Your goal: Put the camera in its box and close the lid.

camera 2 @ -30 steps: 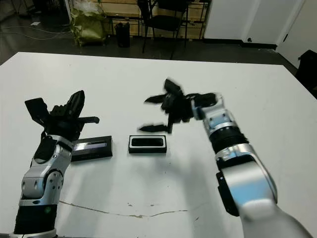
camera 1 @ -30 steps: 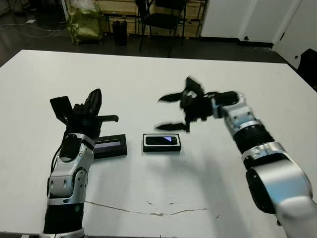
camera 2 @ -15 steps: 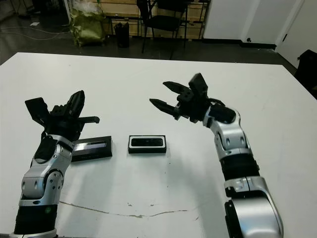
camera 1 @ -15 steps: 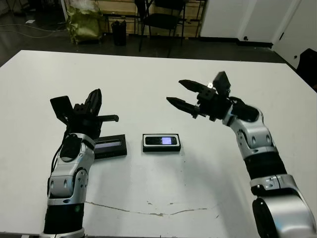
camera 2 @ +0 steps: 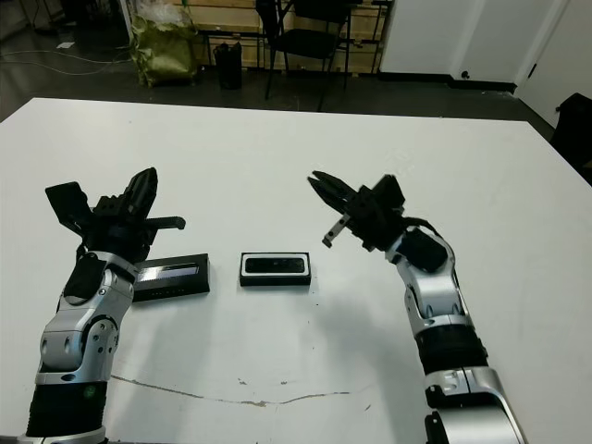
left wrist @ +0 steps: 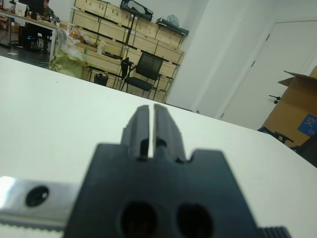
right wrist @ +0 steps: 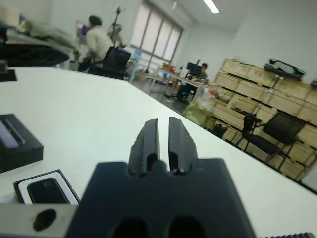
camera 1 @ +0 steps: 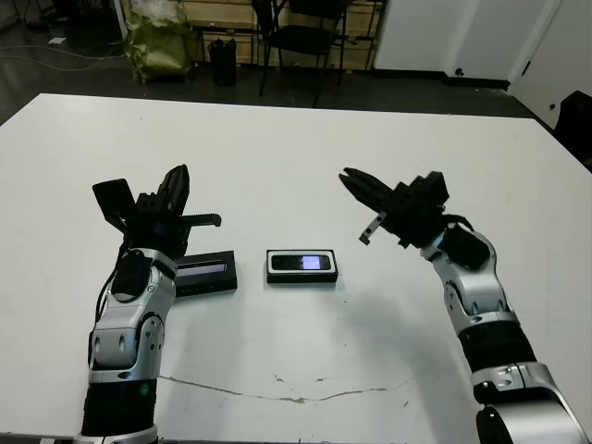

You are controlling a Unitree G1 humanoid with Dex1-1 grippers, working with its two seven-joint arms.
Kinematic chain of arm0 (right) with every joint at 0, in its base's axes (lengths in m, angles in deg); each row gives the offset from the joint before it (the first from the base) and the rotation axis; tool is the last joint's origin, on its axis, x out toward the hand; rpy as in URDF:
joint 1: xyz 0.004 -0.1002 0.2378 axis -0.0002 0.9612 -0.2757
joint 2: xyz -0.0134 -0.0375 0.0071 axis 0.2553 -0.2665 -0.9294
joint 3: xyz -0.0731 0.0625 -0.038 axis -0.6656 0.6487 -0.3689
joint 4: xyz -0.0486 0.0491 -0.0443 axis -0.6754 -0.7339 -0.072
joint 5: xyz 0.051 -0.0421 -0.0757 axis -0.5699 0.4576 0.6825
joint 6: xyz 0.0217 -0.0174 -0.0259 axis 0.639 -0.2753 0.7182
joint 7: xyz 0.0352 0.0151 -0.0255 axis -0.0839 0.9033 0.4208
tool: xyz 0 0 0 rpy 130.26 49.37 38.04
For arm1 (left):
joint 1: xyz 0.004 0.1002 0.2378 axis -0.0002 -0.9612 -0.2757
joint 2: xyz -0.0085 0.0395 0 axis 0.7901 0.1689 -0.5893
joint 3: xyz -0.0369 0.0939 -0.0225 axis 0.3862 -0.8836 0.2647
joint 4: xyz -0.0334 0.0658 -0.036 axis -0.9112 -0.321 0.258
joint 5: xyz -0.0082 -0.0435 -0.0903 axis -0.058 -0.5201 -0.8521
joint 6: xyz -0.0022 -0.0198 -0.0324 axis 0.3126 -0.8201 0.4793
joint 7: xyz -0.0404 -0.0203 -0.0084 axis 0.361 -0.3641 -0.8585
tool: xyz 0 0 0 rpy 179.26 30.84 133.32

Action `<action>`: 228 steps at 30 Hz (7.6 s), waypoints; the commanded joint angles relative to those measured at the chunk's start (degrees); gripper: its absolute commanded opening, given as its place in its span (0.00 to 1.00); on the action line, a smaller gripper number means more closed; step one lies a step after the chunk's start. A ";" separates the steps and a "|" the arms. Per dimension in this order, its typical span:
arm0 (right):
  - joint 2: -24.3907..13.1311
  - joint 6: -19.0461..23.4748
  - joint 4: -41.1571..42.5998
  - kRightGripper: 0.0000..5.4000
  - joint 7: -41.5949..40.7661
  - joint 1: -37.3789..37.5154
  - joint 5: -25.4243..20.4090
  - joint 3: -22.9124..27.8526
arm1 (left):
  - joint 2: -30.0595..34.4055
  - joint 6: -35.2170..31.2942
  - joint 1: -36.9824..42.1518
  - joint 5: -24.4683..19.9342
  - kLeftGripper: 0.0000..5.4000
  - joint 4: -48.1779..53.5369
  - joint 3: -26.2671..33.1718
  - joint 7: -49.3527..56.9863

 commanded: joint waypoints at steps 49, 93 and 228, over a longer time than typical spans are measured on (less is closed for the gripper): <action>-0.89 25.29 21.96 0.00 19.64 13.64 -8.01 9.70 | 48.30 -1.70 8.25 -5.23 1.00 -17.96 -5.19 -76.08; -1.29 26.04 19.88 0.00 20.05 14.32 -6.15 9.18 | 38.02 14.58 12.57 2.41 1.00 -41.85 -9.90 -79.66; 0.77 23.04 10.75 0.00 17.37 12.82 -7.52 8.46 | 30.36 -19.01 21.40 6.64 0.45 -14.22 -12.17 -47.02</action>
